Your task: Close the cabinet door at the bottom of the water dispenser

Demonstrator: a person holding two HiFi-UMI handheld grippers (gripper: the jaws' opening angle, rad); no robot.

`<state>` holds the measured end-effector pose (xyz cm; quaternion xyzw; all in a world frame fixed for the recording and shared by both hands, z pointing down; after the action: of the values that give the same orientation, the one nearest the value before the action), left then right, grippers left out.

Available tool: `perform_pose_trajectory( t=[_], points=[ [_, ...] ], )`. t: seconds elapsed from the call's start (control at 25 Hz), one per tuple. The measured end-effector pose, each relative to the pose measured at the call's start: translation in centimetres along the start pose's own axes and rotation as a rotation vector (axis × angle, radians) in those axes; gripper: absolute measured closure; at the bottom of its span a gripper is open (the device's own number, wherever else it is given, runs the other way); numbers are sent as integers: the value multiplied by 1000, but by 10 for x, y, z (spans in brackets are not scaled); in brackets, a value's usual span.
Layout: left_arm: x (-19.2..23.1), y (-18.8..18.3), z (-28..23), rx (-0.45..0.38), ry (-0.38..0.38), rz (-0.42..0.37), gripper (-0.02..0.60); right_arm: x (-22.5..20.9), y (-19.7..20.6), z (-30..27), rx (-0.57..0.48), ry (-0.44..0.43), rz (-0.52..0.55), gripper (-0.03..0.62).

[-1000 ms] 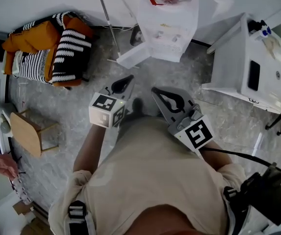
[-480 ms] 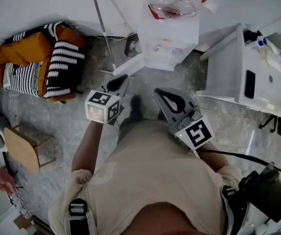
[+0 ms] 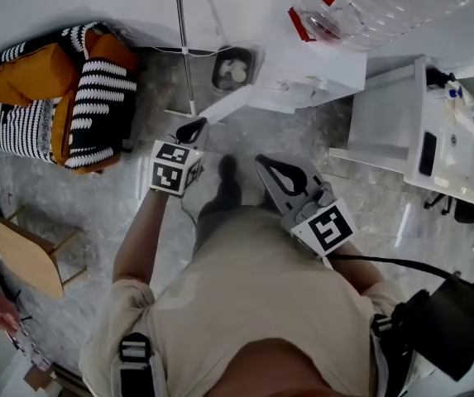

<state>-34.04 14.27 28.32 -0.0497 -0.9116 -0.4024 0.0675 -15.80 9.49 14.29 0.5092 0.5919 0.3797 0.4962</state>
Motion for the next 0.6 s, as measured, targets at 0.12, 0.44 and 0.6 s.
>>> perform_pose_trajectory(
  t=[0.12,0.44,0.6],
  points=[
    [32,18,-21,16,25,58,590,3,3,-19,20,13,-19,580],
    [81,56,-95,128,-19,40,589,-11,29,-33,42,38,-110,580],
    [89,73,-129,196,-28,8,589,-25,42,-39,48,-3,-163,580]
  ],
)
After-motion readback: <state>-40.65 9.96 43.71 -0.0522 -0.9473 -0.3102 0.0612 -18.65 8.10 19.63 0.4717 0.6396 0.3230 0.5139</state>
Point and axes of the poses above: the fingertips, and each gripper's own axes: z backward along the fingers, x to its left, y out of its underside, the point moved 6 cm from there along z, backward along the fingers, and after that the axes turned 3 degrees about -z, right-handed, at the moved point
